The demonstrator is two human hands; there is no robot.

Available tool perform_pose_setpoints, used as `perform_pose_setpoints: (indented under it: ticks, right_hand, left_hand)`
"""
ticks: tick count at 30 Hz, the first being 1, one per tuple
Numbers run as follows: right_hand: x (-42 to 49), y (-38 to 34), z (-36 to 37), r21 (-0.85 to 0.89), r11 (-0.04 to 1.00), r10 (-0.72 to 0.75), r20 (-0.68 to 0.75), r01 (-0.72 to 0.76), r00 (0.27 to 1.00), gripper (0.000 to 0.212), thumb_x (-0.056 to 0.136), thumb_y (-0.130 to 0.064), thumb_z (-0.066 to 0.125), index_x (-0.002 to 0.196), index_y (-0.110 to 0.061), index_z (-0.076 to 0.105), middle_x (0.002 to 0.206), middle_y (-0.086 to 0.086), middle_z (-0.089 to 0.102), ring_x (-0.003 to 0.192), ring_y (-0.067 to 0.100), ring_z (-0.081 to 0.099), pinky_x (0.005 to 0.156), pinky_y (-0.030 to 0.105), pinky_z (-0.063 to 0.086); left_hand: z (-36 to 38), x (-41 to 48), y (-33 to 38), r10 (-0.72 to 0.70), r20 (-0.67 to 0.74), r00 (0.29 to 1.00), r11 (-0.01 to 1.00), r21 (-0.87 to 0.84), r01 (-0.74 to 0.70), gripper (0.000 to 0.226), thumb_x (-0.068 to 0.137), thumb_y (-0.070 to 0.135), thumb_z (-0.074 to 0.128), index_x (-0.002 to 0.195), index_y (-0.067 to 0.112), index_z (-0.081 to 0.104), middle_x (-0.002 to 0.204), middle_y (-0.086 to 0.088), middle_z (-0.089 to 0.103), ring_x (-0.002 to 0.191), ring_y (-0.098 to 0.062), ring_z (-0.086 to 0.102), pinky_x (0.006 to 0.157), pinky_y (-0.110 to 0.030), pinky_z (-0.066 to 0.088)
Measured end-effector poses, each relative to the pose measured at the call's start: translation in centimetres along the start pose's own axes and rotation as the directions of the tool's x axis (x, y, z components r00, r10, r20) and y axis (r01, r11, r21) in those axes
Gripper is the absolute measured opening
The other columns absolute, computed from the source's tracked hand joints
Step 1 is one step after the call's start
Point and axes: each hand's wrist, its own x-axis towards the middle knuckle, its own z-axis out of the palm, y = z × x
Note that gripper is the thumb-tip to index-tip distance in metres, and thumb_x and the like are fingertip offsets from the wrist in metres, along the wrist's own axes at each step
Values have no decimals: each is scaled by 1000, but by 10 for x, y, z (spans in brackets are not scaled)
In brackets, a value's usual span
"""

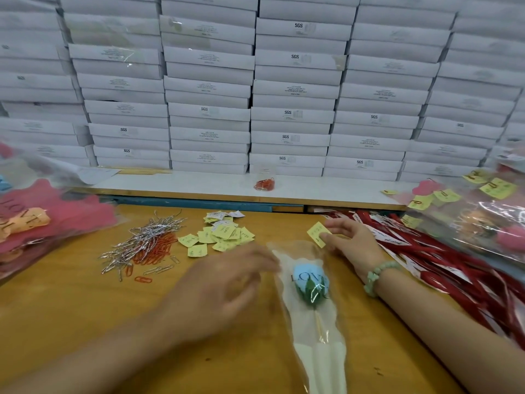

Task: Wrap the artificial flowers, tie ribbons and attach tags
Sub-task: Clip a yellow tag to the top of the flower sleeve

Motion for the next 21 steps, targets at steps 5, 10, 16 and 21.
perform_pose_setpoints:
  ticks: [5, 10, 16, 21]
  right_hand:
    - [-1, 0, 0, -2, 1000, -23, 32, 24, 999, 18, 82, -6, 73, 88, -22, 67, 88, -1, 69, 66, 1, 66, 59, 16, 52]
    - [-1, 1, 0, 8, 999, -33, 46, 33, 998, 17, 82, -5, 73, 89, -19, 67, 87, -1, 71, 68, 3, 69, 61, 16, 54]
    - [0, 2, 0, -8, 1000, -26, 58, 26, 998, 16, 82, -5, 73, 93, -15, 66, 88, 2, 72, 66, 3, 69, 60, 15, 54]
    - [-3, -1, 1, 2, 999, -43, 78, 43, 996, 16, 83, -3, 71, 95, -13, 66, 87, 2, 71, 59, 0, 66, 57, 14, 52]
  left_hand:
    - [-56, 18, -58, -419, -270, 867, 896, 34, 443, 26, 90, 9, 56, 81, 32, 65, 85, 14, 65, 75, -8, 59, 63, -26, 45]
    - [-96, -5, -110, -618, 50, 784, 716, 447, 536, 25, 86, 15, 70, 74, 35, 61, 78, 12, 63, 73, -2, 56, 61, -20, 41]
    - [-88, -12, -120, -664, 179, 726, 700, 489, 520, 13, 77, 28, 81, 77, 36, 70, 80, 16, 64, 71, 0, 54, 57, -15, 36]
    - [-80, -9, -118, -677, 157, 719, 668, 542, 510, 23, 79, 27, 80, 73, 39, 61, 75, 13, 64, 69, -7, 60, 66, -30, 52]
